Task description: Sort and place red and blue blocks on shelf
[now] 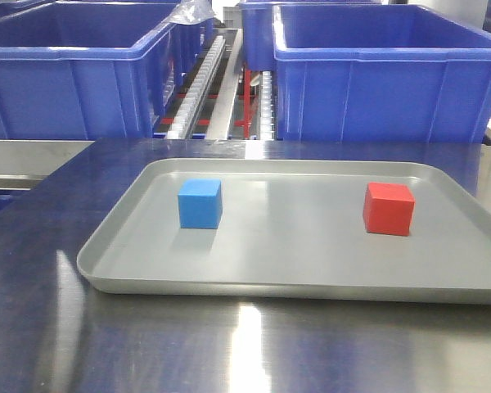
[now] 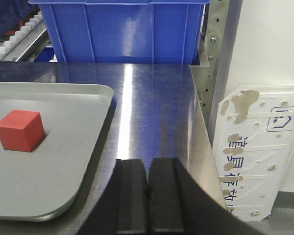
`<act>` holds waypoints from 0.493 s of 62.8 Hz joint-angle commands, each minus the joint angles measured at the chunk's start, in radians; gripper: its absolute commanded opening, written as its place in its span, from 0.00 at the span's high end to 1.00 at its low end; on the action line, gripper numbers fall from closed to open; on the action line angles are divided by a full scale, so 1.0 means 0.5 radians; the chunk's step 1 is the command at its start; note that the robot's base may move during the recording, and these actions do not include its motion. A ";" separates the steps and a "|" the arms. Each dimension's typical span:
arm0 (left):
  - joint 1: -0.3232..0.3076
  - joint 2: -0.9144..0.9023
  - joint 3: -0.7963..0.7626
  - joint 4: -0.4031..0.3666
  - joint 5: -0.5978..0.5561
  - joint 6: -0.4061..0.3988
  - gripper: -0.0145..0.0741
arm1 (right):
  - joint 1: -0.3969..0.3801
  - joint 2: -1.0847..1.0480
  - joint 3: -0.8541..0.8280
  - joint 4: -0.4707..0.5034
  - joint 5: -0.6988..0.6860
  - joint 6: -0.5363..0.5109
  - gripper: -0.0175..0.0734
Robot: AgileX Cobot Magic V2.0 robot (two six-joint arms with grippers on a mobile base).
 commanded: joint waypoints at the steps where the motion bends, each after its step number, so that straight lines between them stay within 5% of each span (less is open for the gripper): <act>1: 0.000 -0.036 0.058 -0.011 -0.187 0.000 0.70 | -0.005 -0.034 -0.001 -0.022 -0.163 -0.018 0.76; 31: 0.000 -0.036 0.058 -0.011 -0.187 0.000 0.70 | -0.005 -0.034 -0.001 -0.022 -0.208 -0.018 0.76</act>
